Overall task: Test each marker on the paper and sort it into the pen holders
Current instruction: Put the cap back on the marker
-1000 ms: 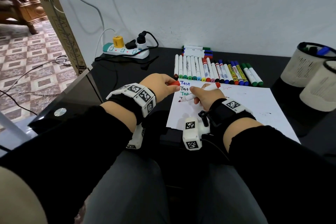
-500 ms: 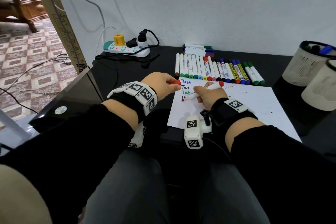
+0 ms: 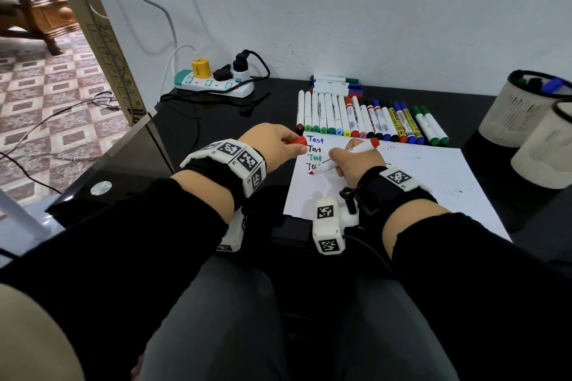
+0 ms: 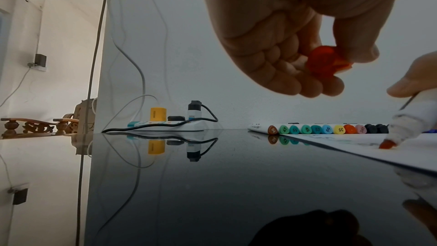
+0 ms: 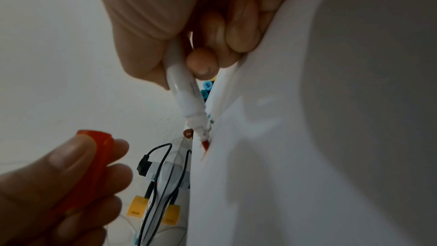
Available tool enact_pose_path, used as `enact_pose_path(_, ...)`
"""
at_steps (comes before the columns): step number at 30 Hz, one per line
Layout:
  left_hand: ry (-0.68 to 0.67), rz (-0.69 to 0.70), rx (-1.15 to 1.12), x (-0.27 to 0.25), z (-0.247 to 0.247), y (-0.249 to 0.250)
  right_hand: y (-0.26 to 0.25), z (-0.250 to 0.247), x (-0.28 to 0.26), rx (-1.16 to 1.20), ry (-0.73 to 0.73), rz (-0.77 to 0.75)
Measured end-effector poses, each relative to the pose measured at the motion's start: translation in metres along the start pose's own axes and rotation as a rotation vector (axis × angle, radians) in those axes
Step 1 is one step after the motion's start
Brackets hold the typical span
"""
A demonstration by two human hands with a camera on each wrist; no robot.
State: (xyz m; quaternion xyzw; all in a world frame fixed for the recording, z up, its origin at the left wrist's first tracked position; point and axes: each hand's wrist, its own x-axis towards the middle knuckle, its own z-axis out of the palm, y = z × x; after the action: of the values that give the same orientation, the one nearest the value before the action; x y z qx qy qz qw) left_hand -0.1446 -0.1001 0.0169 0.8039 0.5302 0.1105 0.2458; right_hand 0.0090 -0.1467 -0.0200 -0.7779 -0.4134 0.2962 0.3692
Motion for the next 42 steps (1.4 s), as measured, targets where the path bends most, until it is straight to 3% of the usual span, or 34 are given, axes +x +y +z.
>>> enact_pose_path(7,-0.015,0.01,0.029,0.001,0.001,0.001,-0.003,-0.001,-0.002,-0.152,-0.057,-0.022)
enact_pose_path(17,0.003,0.006,0.014,0.001,0.001,0.0,0.003,0.0,0.001,0.031,0.001,0.028)
enact_pose_path(28,-0.015,-0.005,0.006,0.002,0.001,0.0,0.001,0.001,-0.002,0.031,-0.048,-0.049)
enact_pose_path(32,-0.006,-0.006,0.004,0.001,0.001,0.0,0.004,-0.002,-0.002,0.19,-0.041,-0.043)
enact_pose_path(36,-0.009,-0.002,0.017,0.002,0.001,0.0,0.005,-0.005,0.0,0.159,-0.11,-0.072)
enact_pose_path(42,-0.016,-0.001,0.019,0.003,0.002,0.0,0.007,-0.004,0.001,0.086,-0.05,-0.059)
